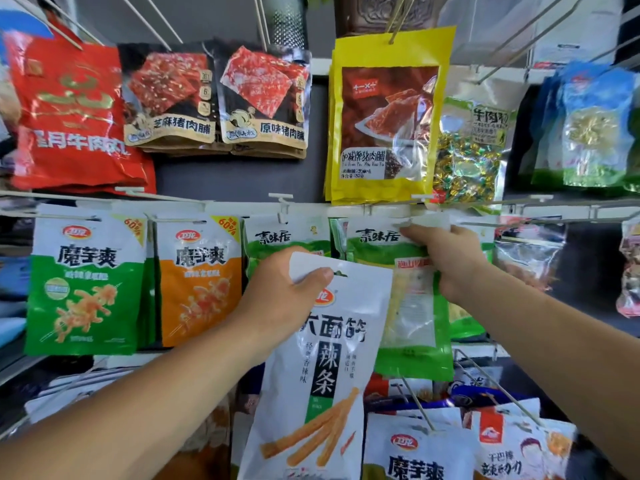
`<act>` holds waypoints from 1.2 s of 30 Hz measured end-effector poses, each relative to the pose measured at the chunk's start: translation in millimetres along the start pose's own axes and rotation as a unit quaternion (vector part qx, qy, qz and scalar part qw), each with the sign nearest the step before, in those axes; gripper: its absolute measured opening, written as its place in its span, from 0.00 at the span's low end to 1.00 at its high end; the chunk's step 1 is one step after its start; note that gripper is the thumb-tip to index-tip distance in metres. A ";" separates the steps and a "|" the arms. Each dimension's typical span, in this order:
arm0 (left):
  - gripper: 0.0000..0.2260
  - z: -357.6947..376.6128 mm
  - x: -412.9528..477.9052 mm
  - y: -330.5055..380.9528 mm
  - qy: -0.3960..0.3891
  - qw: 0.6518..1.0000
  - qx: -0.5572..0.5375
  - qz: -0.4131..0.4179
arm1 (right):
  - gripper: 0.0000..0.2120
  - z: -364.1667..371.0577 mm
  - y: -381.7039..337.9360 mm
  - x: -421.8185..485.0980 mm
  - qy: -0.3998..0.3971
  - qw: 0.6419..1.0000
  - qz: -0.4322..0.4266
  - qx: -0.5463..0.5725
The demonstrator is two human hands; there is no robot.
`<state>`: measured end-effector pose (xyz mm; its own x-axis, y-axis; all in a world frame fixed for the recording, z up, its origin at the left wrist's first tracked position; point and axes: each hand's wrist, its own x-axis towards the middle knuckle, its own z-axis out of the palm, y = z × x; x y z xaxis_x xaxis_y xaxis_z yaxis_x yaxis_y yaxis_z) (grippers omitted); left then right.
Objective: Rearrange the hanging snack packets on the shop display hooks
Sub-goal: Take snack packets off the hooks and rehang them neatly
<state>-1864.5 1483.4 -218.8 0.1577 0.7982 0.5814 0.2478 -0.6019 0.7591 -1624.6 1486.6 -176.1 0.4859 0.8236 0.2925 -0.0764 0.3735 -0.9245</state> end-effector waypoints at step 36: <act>0.07 125.7 15.3 47.0 -0.037 0.995 -0.087 0.030 | 0.09 -142.1 -33.5 11.8 0.082 0.994 -0.073 0.012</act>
<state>-1730.3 1470.3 -211.0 0.2392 0.7559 0.6094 0.0671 -0.6389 0.7663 -1492.6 1423.1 -176.5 0.6286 0.6802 0.3770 -0.0143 0.4948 -0.8689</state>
